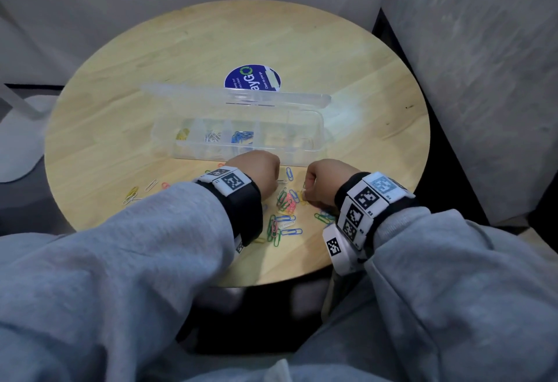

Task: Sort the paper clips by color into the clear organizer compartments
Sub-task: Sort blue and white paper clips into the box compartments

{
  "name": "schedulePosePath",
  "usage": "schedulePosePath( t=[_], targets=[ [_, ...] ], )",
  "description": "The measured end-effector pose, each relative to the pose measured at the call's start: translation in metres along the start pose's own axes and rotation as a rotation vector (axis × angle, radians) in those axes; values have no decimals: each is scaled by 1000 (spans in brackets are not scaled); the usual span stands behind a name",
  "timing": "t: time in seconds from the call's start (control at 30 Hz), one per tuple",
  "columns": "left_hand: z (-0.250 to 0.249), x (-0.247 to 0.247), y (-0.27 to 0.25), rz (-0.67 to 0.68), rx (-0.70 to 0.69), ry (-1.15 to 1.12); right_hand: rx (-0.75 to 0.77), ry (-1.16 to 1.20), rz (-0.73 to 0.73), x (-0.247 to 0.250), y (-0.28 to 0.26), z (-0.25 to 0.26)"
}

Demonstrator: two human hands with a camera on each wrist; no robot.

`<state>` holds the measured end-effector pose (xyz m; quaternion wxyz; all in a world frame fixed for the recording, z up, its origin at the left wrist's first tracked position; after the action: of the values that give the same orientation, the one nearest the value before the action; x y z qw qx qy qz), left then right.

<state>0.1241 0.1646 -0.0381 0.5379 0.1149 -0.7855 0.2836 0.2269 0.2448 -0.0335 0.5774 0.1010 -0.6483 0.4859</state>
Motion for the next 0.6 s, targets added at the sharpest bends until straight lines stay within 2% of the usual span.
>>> schedulePosePath(
  t=[0.2,0.3,0.37,0.47,0.53,0.6],
  targets=[
    [12,11,-11,-13,57,-188,-69,-118,176,-3,8,7],
    [24,18,-18,59,100,-438,-53,-40,122,3,5,5],
    [32,22,-23,131,154,-752,-30,88,78,8,3,2],
    [39,30,-31,181,253,-1248,-24,493,114,12,3,-4],
    [43,35,-37,172,300,-1423,-15,660,143,13,3,-7],
    [46,38,-42,161,326,-1502,10,772,202,10,0,-4]
  ],
)
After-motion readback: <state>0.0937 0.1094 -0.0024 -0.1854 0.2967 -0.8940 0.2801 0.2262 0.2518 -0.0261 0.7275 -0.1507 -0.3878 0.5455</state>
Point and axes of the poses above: each hand's wrist, its own y-axis towards the middle knuckle, its own x-axis out of the back of the hand, z = x × y, the point moved 3 cm from there along y, towards the middle knuckle, and after that the axes turned 8 degrees about -y, right-handed, at the moved point
